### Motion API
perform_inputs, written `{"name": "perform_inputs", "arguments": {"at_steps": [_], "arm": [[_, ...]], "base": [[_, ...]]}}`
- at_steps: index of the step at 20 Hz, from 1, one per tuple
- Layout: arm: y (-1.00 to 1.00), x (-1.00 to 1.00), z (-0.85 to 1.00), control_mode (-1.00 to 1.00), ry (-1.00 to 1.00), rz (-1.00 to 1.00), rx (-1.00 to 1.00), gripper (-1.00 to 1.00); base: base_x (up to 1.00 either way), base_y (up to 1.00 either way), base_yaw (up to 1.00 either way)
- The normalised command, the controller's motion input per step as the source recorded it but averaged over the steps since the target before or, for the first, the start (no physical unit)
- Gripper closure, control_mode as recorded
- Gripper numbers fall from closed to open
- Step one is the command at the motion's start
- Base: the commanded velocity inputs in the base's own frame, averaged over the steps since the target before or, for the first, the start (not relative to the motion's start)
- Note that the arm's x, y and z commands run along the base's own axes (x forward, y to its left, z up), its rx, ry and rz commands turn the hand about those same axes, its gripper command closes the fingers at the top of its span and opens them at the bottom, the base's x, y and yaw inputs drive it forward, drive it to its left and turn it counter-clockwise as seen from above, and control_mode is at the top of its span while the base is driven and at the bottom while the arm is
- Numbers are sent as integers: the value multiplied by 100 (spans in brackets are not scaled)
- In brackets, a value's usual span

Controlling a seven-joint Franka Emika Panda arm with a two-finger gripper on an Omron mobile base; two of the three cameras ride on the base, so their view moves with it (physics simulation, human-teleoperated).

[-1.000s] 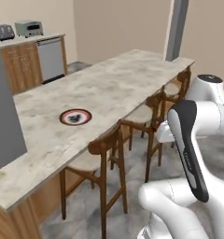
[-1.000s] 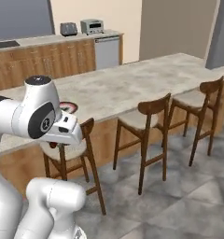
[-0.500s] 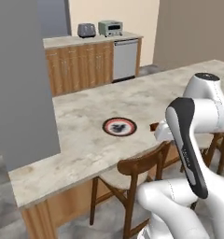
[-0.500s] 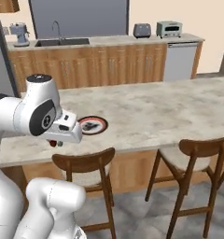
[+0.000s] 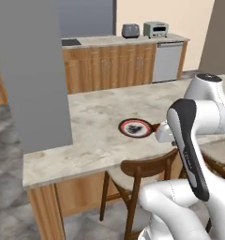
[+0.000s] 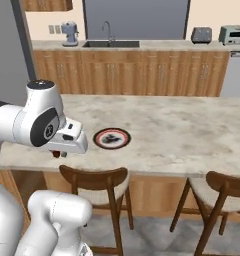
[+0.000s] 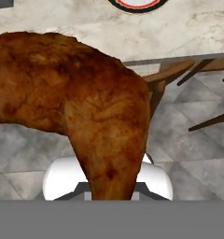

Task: Take the chicken drumstick from the fridge and place it on the digital scale on the counter by the fridge. Wait a few seconds for a reading, then move it to the plate on the dining counter.

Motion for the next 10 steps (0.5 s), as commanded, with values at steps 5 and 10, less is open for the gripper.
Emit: {"name": "perform_inputs", "arguments": {"at_steps": [5, 10], "arm": [[0, 0, 0, 100, 0, 0, 0, 100], [0, 0, 0, 100, 0, 0, 0, 100]], "base": [[20, -72, 26], [2, -60, 7]]}}
